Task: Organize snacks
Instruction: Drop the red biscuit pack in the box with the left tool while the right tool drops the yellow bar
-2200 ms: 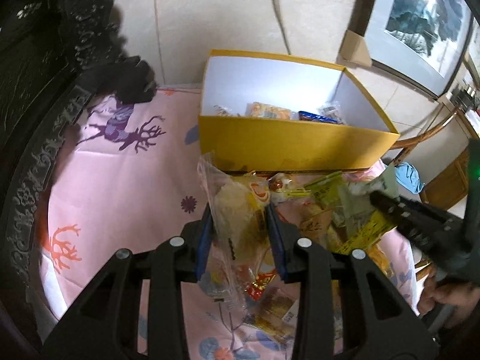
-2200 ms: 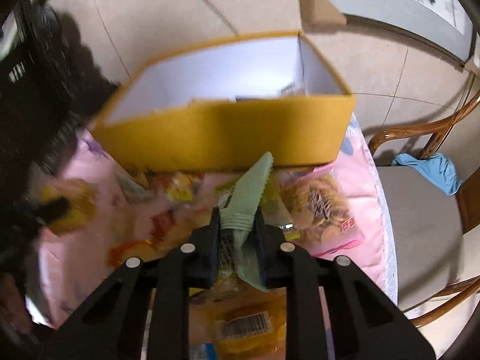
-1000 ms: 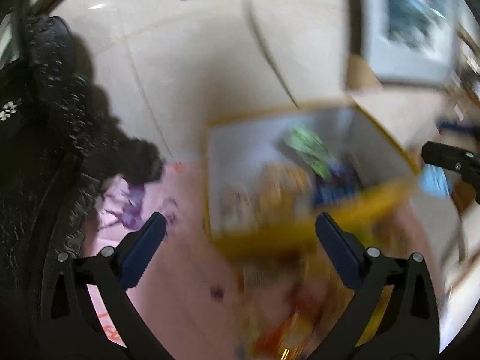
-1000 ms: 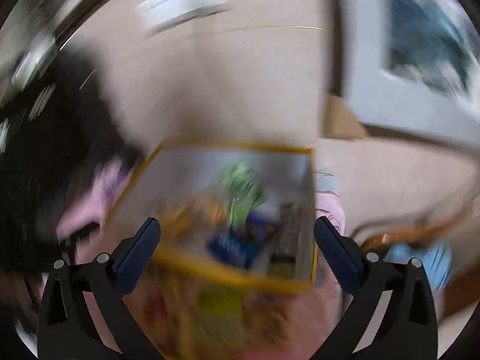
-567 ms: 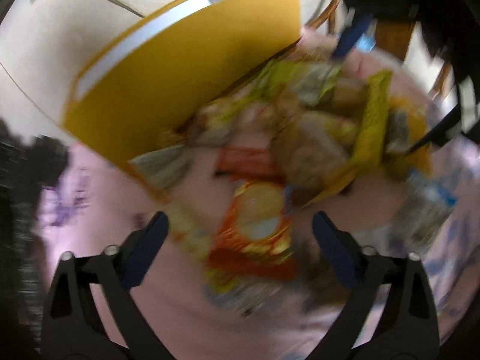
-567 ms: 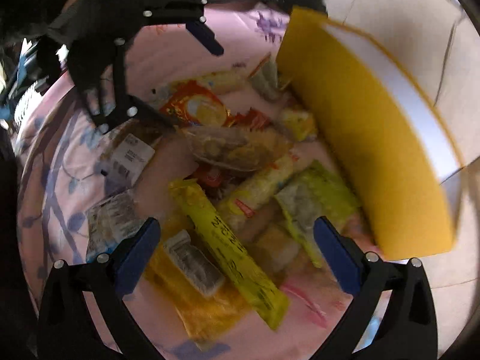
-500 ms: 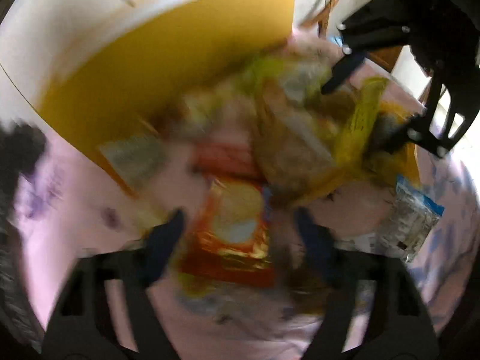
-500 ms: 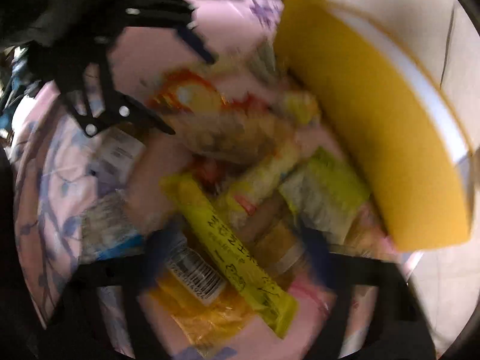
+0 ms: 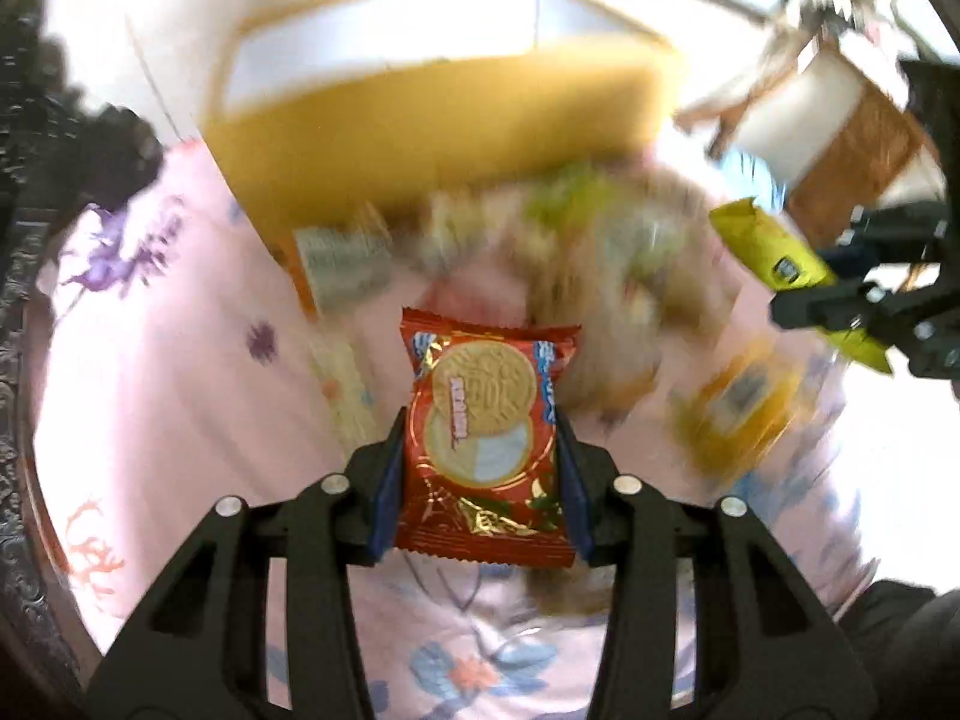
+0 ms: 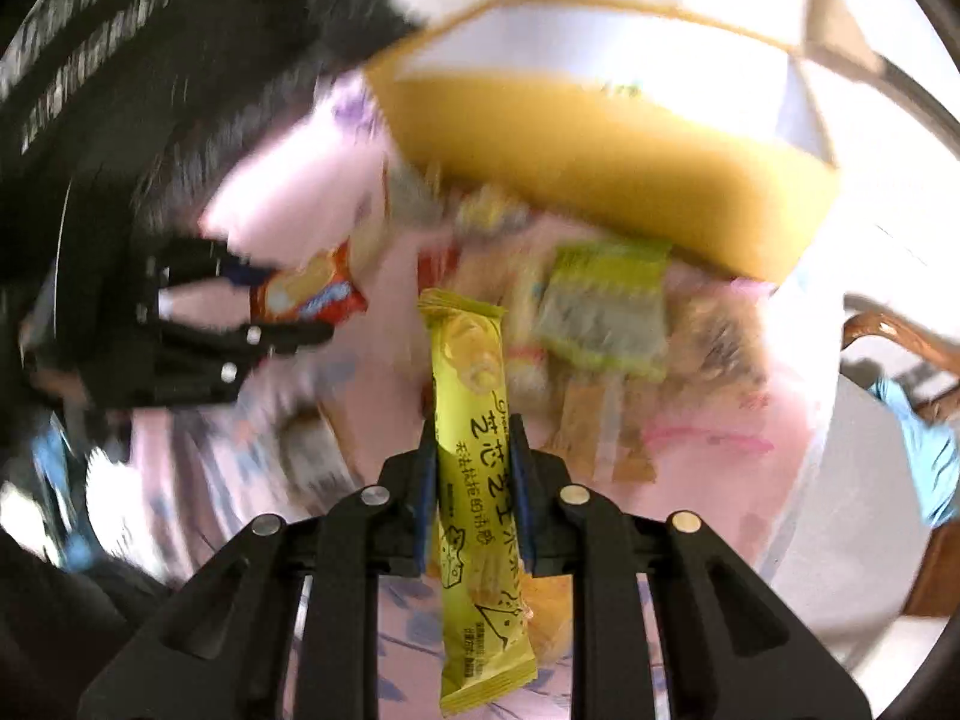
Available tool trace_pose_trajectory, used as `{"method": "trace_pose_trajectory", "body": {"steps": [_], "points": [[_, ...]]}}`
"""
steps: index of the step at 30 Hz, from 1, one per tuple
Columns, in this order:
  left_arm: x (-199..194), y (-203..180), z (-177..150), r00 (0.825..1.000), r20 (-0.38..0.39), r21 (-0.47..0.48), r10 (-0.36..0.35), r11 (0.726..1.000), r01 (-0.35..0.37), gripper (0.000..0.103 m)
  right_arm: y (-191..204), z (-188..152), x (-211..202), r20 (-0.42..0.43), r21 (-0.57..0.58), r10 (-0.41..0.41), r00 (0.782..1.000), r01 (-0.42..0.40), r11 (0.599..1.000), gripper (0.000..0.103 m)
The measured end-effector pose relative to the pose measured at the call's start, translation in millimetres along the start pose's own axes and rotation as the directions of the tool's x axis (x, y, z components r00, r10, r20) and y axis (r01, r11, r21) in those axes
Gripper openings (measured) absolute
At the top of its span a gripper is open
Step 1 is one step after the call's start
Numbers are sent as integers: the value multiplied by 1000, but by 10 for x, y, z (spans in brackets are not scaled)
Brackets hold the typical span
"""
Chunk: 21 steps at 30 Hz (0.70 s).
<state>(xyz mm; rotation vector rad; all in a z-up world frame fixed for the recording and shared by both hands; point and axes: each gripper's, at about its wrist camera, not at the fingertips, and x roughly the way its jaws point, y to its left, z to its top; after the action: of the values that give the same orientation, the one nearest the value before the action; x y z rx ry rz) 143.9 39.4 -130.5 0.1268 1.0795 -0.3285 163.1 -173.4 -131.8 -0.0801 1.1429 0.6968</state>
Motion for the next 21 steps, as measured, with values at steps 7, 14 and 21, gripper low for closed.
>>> {"method": "trace_pose_trajectory", "body": {"steps": [7,14,21], "points": [[-436,180,1075,972,204,-94,119,990,-101,44,-347,888,-539,230,142,-10,973,-23,990,21],[-113,309,1870,961,216,-127,173,981,-148,44,-741,1652,-214,229,240,-78,970,21,971,21],[309,330,1799,948,168,-136,270,959,-249,101,-822,1714,51,199,251,-165,966,113,961,98]]}}
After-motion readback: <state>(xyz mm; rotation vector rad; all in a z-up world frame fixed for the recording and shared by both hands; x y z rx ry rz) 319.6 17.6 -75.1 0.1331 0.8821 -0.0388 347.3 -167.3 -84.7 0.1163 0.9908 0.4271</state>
